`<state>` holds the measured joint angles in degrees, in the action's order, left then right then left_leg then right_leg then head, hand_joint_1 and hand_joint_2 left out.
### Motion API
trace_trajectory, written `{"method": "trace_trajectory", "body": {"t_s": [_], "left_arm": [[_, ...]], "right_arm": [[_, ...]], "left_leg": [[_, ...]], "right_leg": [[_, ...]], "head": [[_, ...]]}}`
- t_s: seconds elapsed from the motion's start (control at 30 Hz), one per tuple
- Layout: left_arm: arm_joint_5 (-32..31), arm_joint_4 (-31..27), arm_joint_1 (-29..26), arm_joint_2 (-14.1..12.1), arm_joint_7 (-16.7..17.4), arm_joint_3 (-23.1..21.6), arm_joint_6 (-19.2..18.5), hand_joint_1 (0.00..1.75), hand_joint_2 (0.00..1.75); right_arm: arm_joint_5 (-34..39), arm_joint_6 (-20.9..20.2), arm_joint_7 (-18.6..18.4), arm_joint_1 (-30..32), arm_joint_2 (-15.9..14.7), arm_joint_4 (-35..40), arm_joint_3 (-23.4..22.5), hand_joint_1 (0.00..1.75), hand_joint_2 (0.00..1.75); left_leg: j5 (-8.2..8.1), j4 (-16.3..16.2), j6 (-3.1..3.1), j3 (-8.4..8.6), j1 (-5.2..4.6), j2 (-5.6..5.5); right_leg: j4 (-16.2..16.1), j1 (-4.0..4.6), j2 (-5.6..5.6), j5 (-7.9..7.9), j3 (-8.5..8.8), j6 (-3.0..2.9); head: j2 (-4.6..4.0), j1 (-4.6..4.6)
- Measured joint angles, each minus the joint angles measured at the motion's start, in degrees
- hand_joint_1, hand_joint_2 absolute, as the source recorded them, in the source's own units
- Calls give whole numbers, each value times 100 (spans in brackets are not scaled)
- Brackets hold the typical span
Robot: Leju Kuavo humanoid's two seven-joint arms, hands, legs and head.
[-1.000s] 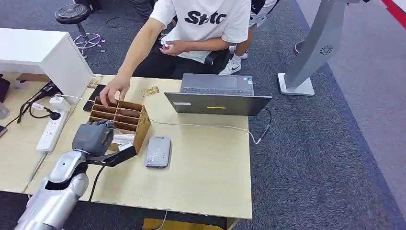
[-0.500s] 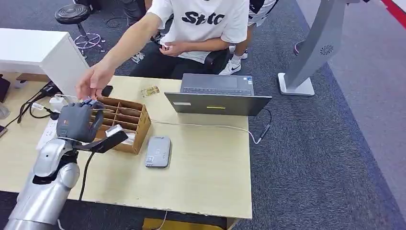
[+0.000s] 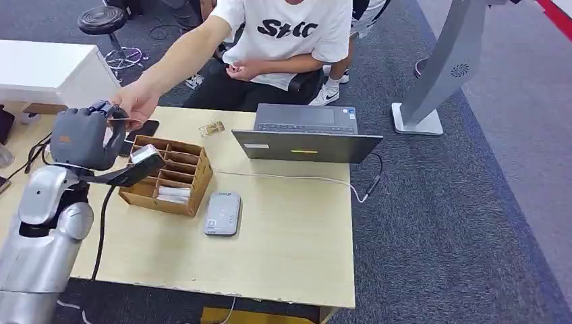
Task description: Pass the card to the sensor for recognition and then transmit it.
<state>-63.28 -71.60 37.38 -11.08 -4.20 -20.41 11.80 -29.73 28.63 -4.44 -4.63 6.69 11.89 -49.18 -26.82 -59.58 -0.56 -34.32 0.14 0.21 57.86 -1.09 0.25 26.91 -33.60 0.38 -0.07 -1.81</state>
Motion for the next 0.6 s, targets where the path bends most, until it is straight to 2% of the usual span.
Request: {"method": "trace_trajectory", "body": {"t_s": [0.17,0.2,0.23,0.6], "left_arm": [[-24,44,129,48,2,0,-33,175,175],[-22,44,142,57,2,0,-33,133,175],[-7,44,147,68,2,0,-17,0,175],[325,-31,146,190,2,0,162,0,175]], "right_arm": [[0,-2,0,-2,0,0,0,0,175],[0,-4,-2,-4,0,0,0,0,175],[0,-7,-2,-4,0,0,0,0,175],[-17,-46,-17,-5,0,0,-13,0,175]], "left_leg": [[-1,0,0,-1,0,1],[-1,0,0,-1,0,1],[-1,0,0,-1,0,1],[0,0,0,-1,0,0]], "right_leg": [[0,0,3,0,-2,0],[0,0,3,0,-2,0],[0,0,3,0,-2,0],[0,0,2,0,-1,0]], "head": [[0,0],[0,0],[0,0],[0,0]]}}
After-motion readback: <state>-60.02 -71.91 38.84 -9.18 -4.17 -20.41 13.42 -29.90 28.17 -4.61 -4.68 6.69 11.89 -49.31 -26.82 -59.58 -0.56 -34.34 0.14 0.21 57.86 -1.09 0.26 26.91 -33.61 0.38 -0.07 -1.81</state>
